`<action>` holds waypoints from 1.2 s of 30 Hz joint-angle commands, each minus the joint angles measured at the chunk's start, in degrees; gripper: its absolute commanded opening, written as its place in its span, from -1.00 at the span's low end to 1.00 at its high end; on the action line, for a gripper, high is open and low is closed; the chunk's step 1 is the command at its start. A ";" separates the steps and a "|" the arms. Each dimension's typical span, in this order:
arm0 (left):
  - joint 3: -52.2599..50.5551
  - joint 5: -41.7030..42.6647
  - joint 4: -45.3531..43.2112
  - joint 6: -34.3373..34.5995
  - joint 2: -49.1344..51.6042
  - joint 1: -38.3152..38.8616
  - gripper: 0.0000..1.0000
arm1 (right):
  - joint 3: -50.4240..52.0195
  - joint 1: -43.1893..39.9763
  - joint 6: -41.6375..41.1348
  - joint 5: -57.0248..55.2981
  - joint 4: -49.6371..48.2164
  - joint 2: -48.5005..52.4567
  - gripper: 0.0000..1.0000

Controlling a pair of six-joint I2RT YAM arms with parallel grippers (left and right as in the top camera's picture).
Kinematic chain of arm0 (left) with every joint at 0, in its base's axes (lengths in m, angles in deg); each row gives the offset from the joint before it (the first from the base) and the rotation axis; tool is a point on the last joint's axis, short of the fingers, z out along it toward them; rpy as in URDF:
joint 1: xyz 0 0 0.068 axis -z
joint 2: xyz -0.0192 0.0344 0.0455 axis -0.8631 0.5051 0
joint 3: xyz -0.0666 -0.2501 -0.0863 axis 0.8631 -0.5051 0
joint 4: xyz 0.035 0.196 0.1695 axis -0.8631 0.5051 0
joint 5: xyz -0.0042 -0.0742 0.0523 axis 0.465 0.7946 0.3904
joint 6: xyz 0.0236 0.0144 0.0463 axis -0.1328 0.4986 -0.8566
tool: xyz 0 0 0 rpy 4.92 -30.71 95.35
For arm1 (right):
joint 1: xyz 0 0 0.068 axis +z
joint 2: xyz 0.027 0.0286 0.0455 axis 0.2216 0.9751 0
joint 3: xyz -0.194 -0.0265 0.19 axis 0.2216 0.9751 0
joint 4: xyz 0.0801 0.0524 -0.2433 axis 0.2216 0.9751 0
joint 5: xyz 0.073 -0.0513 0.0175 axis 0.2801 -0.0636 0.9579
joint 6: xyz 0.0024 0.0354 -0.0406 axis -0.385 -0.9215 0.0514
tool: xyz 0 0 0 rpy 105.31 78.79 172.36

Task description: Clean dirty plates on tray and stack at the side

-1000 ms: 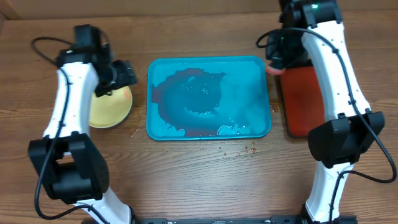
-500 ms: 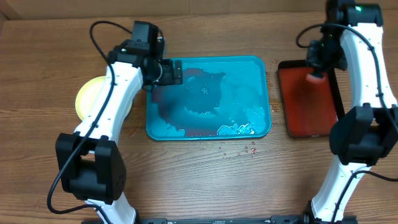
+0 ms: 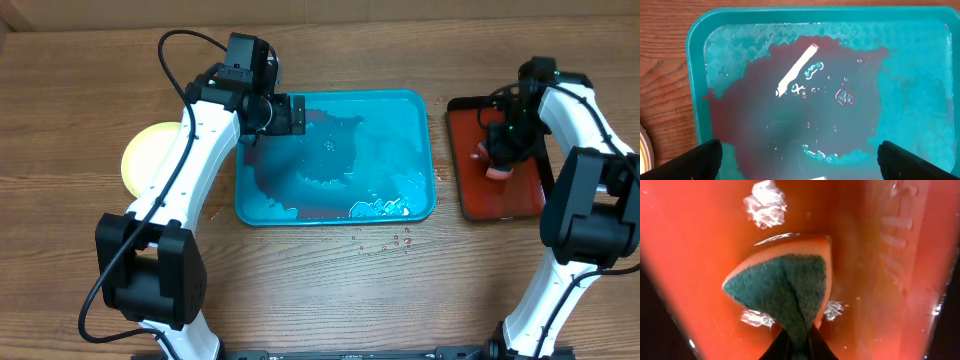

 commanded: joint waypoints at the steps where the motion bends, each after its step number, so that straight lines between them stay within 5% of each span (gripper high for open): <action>1: 0.57 0.20 -0.31 -0.66 0.31 0.04 1.00 | -0.37 -0.02 1.88 0.72 -0.94 -1.16 -0.70; 10: 0.57 0.20 -0.28 -0.66 0.31 0.04 0.99 | -11.65 0.02 1.81 1.86 11.23 -2.40 -0.24; 17: 0.57 0.20 -0.31 -0.66 0.31 0.04 1.00 | -25.90 0.02 1.81 10.21 20.13 -9.35 0.39; 21: 0.57 0.20 -0.31 -0.66 0.31 0.02 1.00 | -30.75 0.02 1.55 11.87 22.03 -16.61 1.00; 31: 0.57 0.20 -0.31 -0.66 0.31 0.02 0.99 | -29.86 0.02 1.27 11.82 26.58 -39.47 1.00; 36: 0.57 0.20 -0.31 -0.66 0.31 0.02 1.00 | -20.22 0.02 1.18 11.32 22.58 -54.95 1.00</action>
